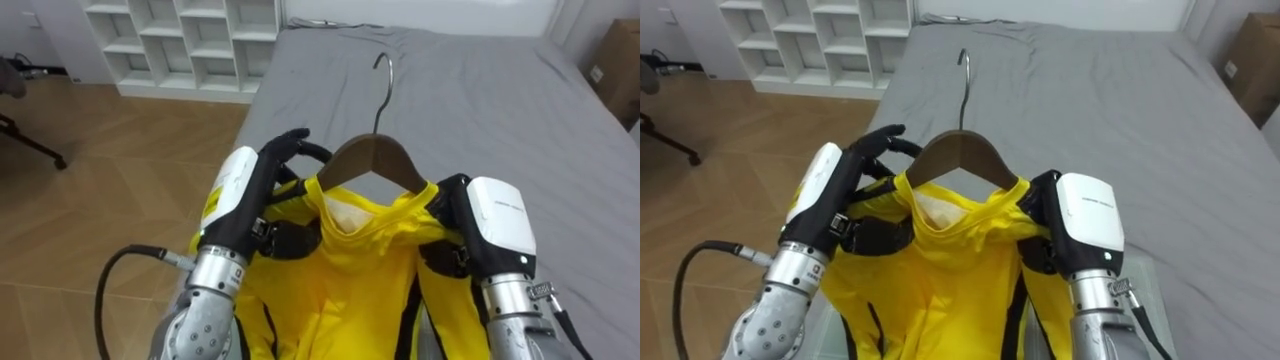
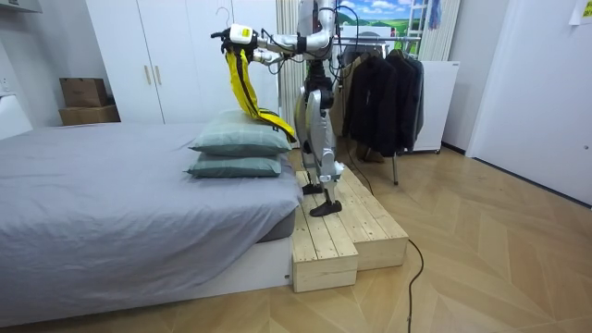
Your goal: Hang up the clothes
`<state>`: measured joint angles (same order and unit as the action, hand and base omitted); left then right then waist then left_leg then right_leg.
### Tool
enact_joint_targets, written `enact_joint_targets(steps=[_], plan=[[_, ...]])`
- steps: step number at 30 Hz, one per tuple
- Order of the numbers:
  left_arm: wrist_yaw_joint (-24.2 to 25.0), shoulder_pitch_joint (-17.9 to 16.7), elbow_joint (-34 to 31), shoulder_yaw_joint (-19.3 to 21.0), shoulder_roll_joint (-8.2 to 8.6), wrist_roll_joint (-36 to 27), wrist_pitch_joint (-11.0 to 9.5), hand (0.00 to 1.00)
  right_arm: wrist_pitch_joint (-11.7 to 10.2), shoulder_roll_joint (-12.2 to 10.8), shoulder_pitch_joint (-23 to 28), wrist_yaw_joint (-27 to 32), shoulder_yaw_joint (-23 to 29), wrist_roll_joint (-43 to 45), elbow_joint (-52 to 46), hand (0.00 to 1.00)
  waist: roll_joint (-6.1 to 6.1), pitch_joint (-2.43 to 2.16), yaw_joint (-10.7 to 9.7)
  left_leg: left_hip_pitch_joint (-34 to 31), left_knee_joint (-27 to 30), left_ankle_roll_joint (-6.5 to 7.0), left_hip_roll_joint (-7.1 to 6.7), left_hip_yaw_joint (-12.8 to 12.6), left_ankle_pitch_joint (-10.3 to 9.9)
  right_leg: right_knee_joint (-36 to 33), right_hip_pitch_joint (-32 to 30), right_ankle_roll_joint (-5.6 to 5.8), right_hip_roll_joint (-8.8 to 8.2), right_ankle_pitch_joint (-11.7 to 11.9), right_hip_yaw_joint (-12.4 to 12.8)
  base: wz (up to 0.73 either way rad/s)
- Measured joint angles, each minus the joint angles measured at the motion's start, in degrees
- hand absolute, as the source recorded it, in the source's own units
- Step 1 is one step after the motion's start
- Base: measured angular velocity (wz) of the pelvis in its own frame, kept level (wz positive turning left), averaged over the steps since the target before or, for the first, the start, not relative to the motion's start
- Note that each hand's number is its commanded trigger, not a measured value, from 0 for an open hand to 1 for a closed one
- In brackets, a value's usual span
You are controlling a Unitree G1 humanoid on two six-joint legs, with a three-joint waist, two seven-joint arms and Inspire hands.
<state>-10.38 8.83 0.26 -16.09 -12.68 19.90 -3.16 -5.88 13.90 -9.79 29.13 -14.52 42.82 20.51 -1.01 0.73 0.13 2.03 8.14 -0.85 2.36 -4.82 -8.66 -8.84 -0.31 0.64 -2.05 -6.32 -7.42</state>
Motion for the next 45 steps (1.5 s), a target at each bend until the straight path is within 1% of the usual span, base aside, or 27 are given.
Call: enact_joint_targets(steps=[4,7,9,17,25,27,31,33,36,40,43,45], plan=[[0.66,0.0,0.0,0.02,-0.16,-1.8,0.28,0.0,0.7,-0.01,0.0,-0.1,0.0,0.03,0.0,1.0,0.0,0.0,0.0,0.08,0.0,0.0,0.0,0.0,0.0,0.07,0.12,0.02,0.0,-0.02,0.0,0.0],[1.17,-0.01,0.0,0.02,-0.63,-1.84,0.4,0.0,0.98,-0.01,0.0,-0.21,0.0,-0.01,0.0,1.0,0.01,-0.01,0.06,0.11,0.0,0.0,0.0,-0.01,0.0,0.12,0.12,0.03,0.0,-0.04,0.06,0.0],[1.98,-0.06,0.0,0.06,-0.77,-1.81,0.68,0.0,1.03,0.0,0.0,-0.57,0.0,-0.02,0.22,1.0,0.02,-0.02,0.06,0.12,0.0,0.0,0.0,-0.02,0.0,0.16,0.14,0.03,0.0,-0.04,0.08,0.0],[3.59,-0.95,0.53,0.05,-0.78,-1.78,0.72,0.0,1.04,-0.01,0.08,-2.53,0.01,-0.5,1.33,1.0,0.12,-0.08,0.0,0.21,0.01,0.0,0.0,-0.02,0.0,0.1,0.21,0.03,0.0,-0.03,0.08,0.0],[4.16,-2.79,1.04,0.25,-0.71,-1.84,0.86,0.0,1.04,0.0,2.12,-3.13,0.12,-0.59,1.33,1.0,0.22,-0.14,-0.03,0.78,0.02,0.0,0.0,-0.34,0.0,0.03,0.62,0.02,0.01,-0.03,0.38,-0.01],[4.47,-3.28,1.03,0.25,-0.73,-1.86,0.94,0.0,1.04,0.02,2.85,-3.36,0.2,-1.81,1.33,1.0,0.32,-0.21,0.15,1.02,0.02,0.0,0.0,-0.62,0.0,-0.12,0.66,0.02,0.01,-0.02,0.7,-0.06],[4.88,-3.61,1.04,0.27,-0.77,-2.76,0.95,0.0,1.04,0.78,3.48,-3.75,0.34,-3.58,1.46,1.0,0.35,-0.23,0.08,1.56,0.02,0.0,0.0,-0.62,0.0,-0.03,1.21,0.02,-0.02,-0.02,0.52,-0.01],[4.96,-3.64,1.04,0.29,-0.77,-4.4,0.94,0.0,0.89,1.36,3.49,-3.76,1.03,-4.26,1.59,1.0,0.34,-0.25,-0.03,1.76,0.08,0.0,0.01,-0.6,0.0,0.0,1.5,0.02,-0.02,-0.03,0.42,0.0],[5.0,-3.8,1.04,0.34,-0.79,-4.64,0.93,0.0,0.46,1.62,3.67,-3.68,2.76,-4.29,1.79,1.0,0.32,-0.26,-0.16,1.66,0.16,0.0,0.01,-0.58,0.0,-0.03,1.45,0.01,-0.06,-0.02,0.34,0.0],[5.0,-3.83,1.04,0.9,-0.86,-4.67,0.92,0.0,0.35,2.29,3.72,-2.94,3.85,-4.27,1.78,1.0,0.25,-0.31,-0.27,1.59,0.27,0.0,0.0,-0.58,0.0,-0.02,1.41,0.01,-0.07,-0.03,0.37,0.0],[4.99,-4.66,1.02,2.02,-1.19,-4.54,0.57,0.0,-0.16,2.46,4.39,-1.63,4.99,-4.28,1.79,1.0,0.26,-0.42,-0.19,1.69,0.28,0.0,0.01,-0.56,0.0,-0.01,1.5,0.01,-0.04,-0.02,0.39,0.0],[4.98,-5.53,1.03,3.71,-1.76,-4.01,0.57,0.0,-0.71,2.71,4.99,-1.3,6.26,-3.82,1.78,1.0,0.27,-0.43,-0.25,1.66,0.28,0.0,0.02,-0.56,0.0,0.03,1.5,0.01,-0.04,-0.02,0.39,0.0]])
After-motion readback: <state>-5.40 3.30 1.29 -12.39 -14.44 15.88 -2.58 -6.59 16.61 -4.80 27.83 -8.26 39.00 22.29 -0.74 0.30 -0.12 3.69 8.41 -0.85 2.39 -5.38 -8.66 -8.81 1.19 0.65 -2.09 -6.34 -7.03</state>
